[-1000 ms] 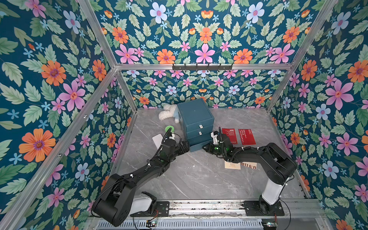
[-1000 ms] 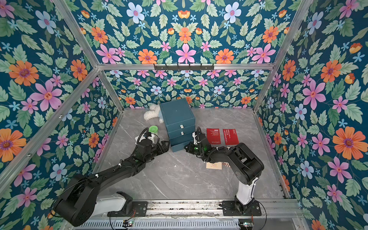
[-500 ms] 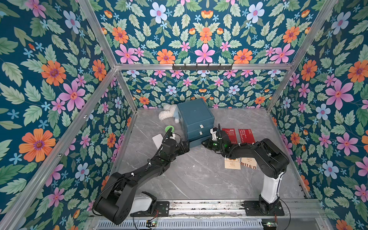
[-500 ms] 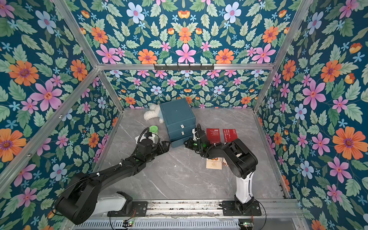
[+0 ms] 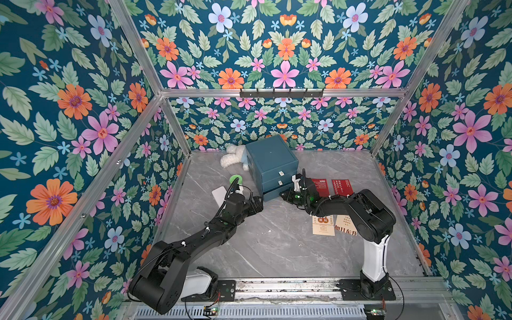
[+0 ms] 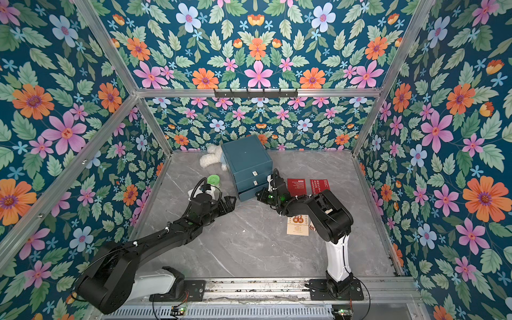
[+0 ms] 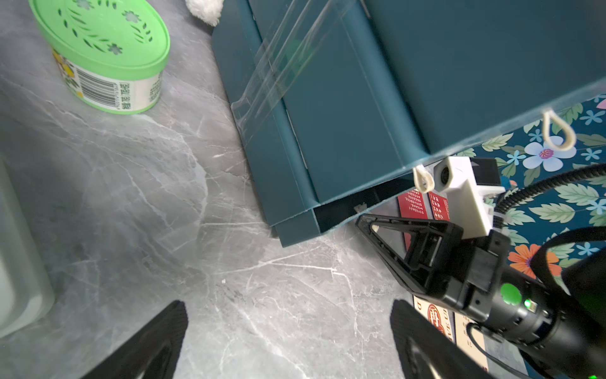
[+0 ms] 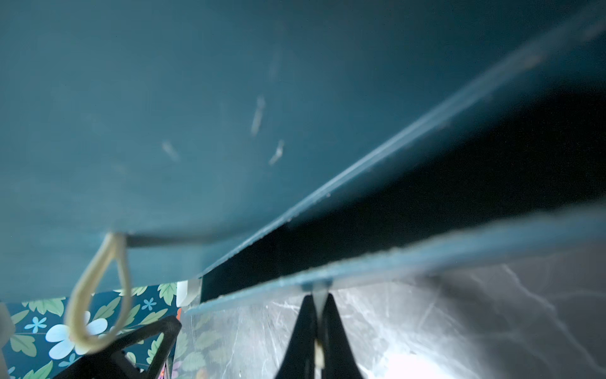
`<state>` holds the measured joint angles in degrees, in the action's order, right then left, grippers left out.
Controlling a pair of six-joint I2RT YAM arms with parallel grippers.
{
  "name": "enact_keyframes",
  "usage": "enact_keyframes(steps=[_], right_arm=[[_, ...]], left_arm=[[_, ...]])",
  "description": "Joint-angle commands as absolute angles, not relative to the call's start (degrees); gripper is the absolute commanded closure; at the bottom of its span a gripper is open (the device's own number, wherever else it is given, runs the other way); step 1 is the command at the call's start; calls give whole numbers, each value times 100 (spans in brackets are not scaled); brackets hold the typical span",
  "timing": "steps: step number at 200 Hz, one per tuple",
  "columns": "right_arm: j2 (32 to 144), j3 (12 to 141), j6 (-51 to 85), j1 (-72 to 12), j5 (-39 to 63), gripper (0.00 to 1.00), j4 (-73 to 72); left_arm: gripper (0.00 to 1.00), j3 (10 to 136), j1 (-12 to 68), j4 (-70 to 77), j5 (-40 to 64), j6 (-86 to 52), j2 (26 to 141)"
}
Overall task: Take the postcards out of the drawer
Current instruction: Close the drawer in the storage box.
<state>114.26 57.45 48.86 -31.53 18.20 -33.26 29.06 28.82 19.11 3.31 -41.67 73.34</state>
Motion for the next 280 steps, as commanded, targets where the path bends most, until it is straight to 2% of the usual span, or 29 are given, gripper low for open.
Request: enact_keyframes(steps=[1,18,32,45,57,70,126,164,196,252,280], right_arm=[[11467,5844,4800,-3155,1907,92,-3780],[11453,5829,4777,-3147,1946,88,-3758],[11369,5759,4752,-3133,1951,81,-3731],[11246,5641,4730,-3106,1943,72,-3751],[11078,5502,4725,-3076,1934,59,-3762],[10826,5310,4668,-3029,1934,54,-3725],[9217,4252,4171,-2732,1556,52,-2618],[8790,4000,3894,-2716,1277,52,-2108],[9151,4133,4003,-2715,1326,52,-2547],[10561,4385,4862,-2847,1132,54,-4723],[11029,4669,5022,-3011,987,54,-5150]], left_arm=[[0,2936,2874,1973,290,-4177,7339],[0,2927,2874,1938,241,-4162,7315],[0,2918,2874,1916,186,-4153,7287],[0,2909,2865,1916,152,-4154,7273],[1,2909,2865,1916,141,-4150,7269],[0,2918,2857,1901,127,-4144,7261],[0,2957,2804,1816,-70,-4065,7187],[0,3114,2786,1859,-37,-4065,7370],[0,3221,2788,1888,21,-4079,7490],[0,3208,2786,1873,28,-4152,7450],[0,3157,2786,1833,-25,-4135,7372]])
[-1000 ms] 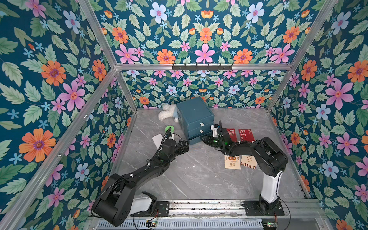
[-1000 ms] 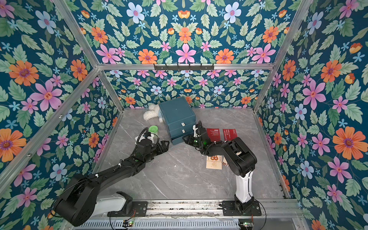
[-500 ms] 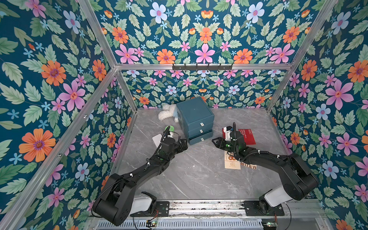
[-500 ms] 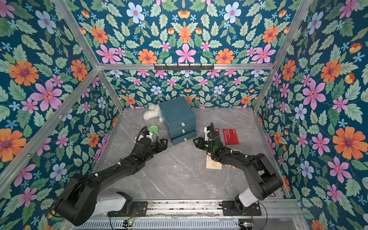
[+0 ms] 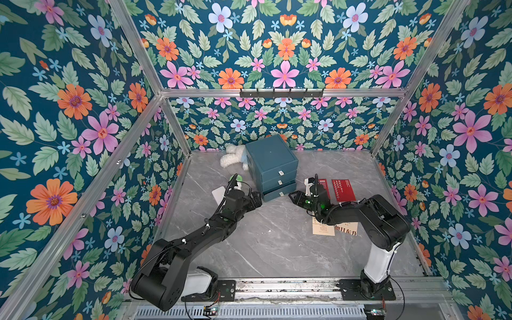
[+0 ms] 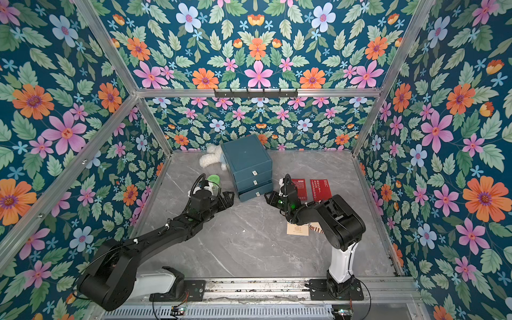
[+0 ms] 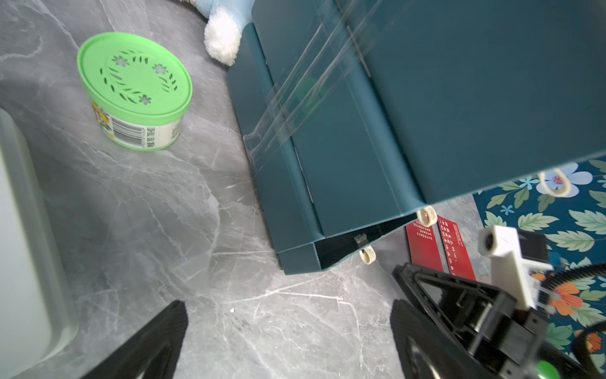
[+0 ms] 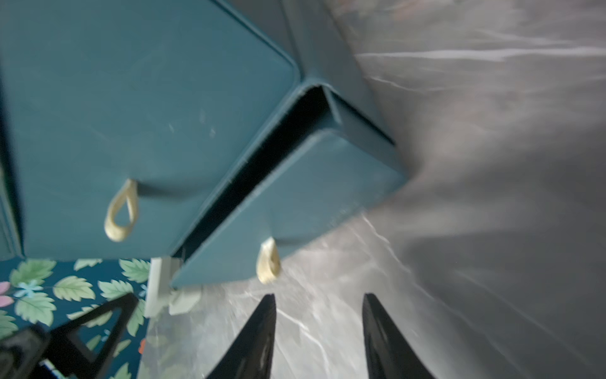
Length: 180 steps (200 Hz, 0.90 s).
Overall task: Take the postcards out of the drawer
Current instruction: Close the drawer in the storage box.
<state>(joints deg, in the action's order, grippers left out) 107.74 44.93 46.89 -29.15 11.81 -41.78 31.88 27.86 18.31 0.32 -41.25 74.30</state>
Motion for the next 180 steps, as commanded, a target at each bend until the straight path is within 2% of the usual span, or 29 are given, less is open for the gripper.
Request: enact_keyframes(steps=[1,128,180], right_arm=[[11043,4677,5024,-3013,977,54,-5155],[11819,5345,5395,-3129,967,54,-5618],[11268,4860,5203,-3129,976,54,-5533]], left_arm=[[0,3156,2786,1835,-30,-4137,7369],[0,3033,2769,1842,-79,-4127,7269],[0,3054,2701,1633,-258,-3972,7049]])
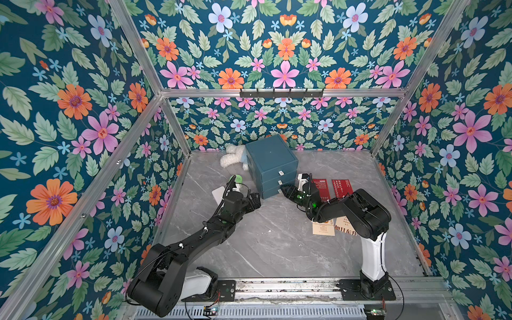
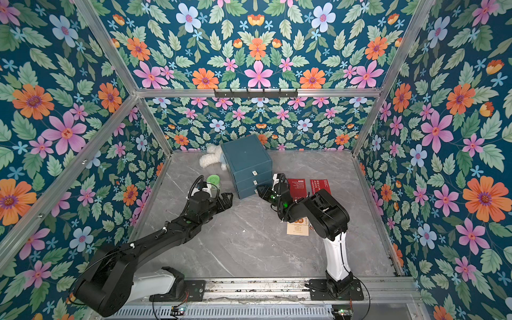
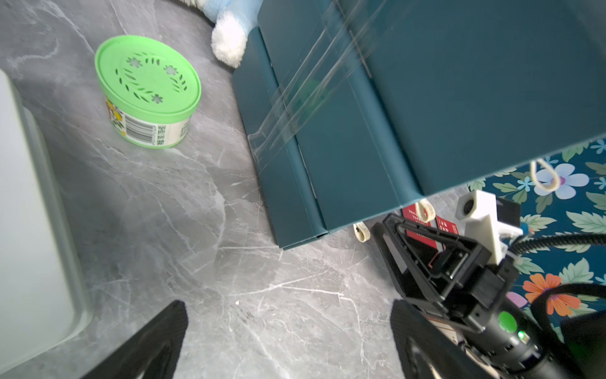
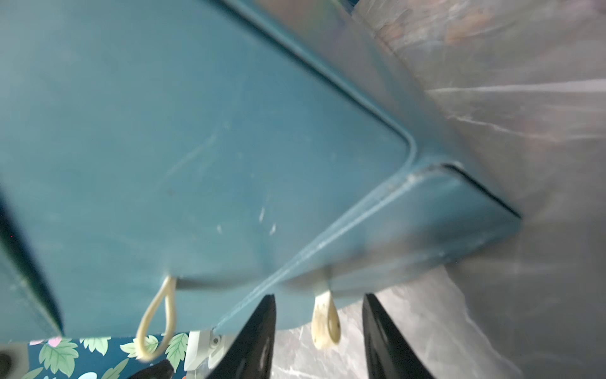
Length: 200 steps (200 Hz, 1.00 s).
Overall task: Take the postcards out of the drawer
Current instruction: Close the drawer in the storage box, then reset both arms
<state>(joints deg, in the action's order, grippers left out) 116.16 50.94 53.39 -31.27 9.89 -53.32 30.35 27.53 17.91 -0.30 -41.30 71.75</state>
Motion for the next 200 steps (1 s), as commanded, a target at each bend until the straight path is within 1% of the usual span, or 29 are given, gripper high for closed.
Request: enact_keyframes(steps=[1,29,60,72,87,96,114,119,130,144,157,179,200], right_arm=[[11246,4847,5190,-3129,976,54,-5517],[10507,4301,4940,-3047,1048,53,-4947],[9600,3626,4732,-2744,1191,52,-4279],[9036,3451,4549,-2587,1114,51,-3735],[8368,3447,4179,-2390,852,48,-2599],[7978,3546,3888,-2299,600,46,-1840],[7330,3864,3180,-2091,-59,36,-400],[7189,3959,2982,-2035,-275,35,-81],[6952,4068,2543,-1861,-759,28,388],[6718,3971,2013,-1548,-1123,24,492],[6529,3755,1708,-1186,-1246,17,356],[6356,3166,1314,-544,-1182,17,-359],[6351,2605,965,-209,-1461,16,-1305]], left_arm=[[0,3056,2700,1621,-265,-3968,7044],[0,3115,2569,1397,-456,-3753,6884],[0,3308,2317,1031,-754,-3410,6822],[0,3355,2226,968,-1003,-3198,6766],[0,3389,2080,960,-1347,-2881,6724],[0,3422,1972,928,-1533,-2720,6723],[0,3454,1750,969,-1854,-2448,6782],[0,3445,1695,1001,-1951,-2405,6800],[0,3394,1551,1120,-2137,-2325,6853],[0,3178,1418,1593,-2373,-2057,6858],[0,2944,1356,2212,-2715,-1696,6835],[0,2795,1161,2923,-3142,-1334,7043],[0,2809,1065,3412,-3398,-791,7446]])
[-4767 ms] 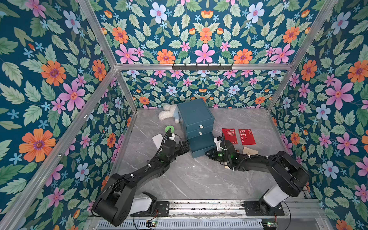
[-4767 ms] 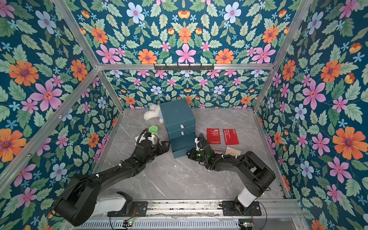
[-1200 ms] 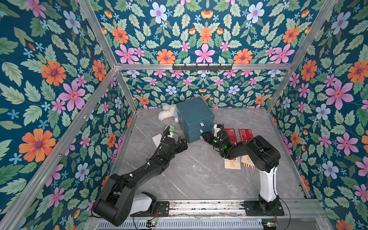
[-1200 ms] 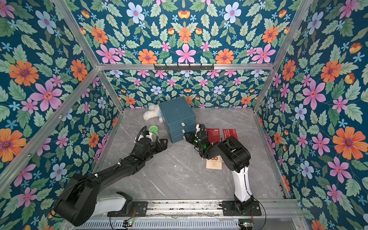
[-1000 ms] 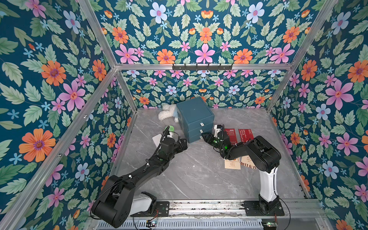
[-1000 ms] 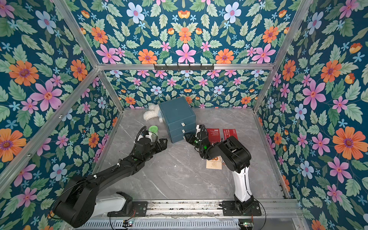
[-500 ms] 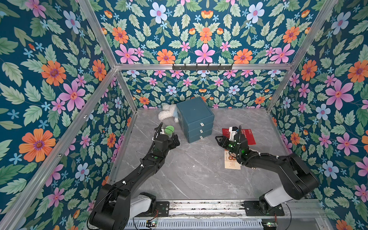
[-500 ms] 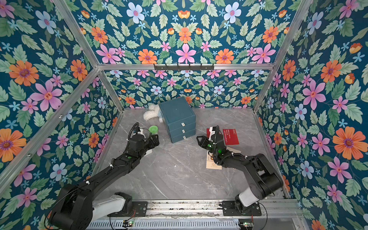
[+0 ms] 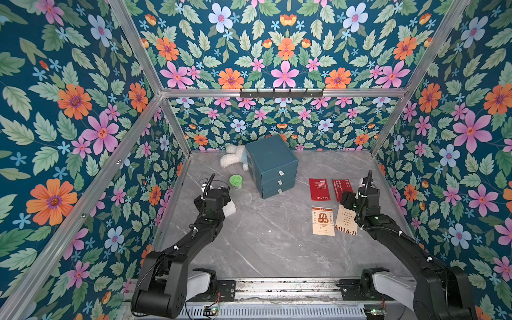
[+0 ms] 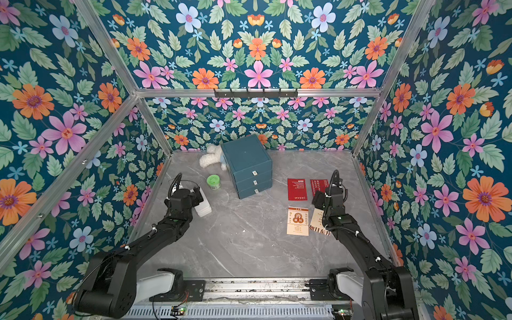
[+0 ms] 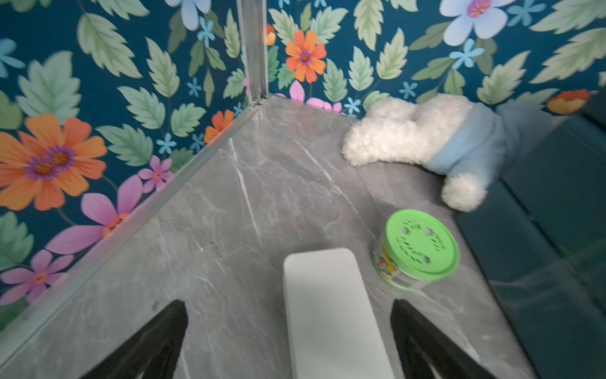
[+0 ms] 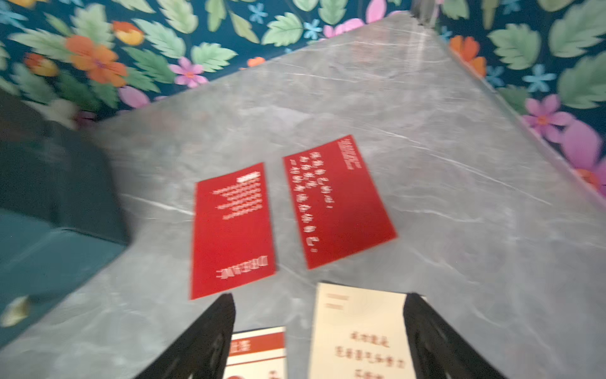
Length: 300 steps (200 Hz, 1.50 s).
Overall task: Take the postcards out of the drawer
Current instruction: Reset both arms
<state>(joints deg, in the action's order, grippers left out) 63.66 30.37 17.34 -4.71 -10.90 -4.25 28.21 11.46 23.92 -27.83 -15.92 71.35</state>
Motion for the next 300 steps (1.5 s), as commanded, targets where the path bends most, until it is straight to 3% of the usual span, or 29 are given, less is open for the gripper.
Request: enact_keyframes(steps=[1,47,82,107,129,133,137,170,183,300], right_arm=[[6362,2590,953,-201,-1473,16,-1351],[7042,2214,787,219,-758,14,-2670],[7462,1669,646,253,-613,13,-4589],[8439,1328,520,243,-507,14,-6378],[8170,1639,536,235,-362,11,-5241],[8270,1654,515,233,-375,2,-5392],[8356,1630,479,224,-394,1,-5585],[8320,1650,479,200,-442,1,-5477],[8254,1702,490,195,-393,1,-5245],[8306,1741,381,176,-272,1,-5274]], left_arm=[[0,2806,1064,3437,-3404,-773,7463],[0,2509,828,4483,-3303,-510,8304],[0,2504,734,5021,-3023,-279,8758],[0,2492,578,5463,-2578,-240,9079],[0,2186,545,5965,-2162,-120,8996],[0,2089,545,6109,-2146,-120,8981],[0,2013,526,6169,-2130,-150,8944],[0,1505,396,7591,-1729,-20,9329],[0,1568,396,7022,-1688,-136,9131],[0,1572,396,7180,-1718,-111,9202]])
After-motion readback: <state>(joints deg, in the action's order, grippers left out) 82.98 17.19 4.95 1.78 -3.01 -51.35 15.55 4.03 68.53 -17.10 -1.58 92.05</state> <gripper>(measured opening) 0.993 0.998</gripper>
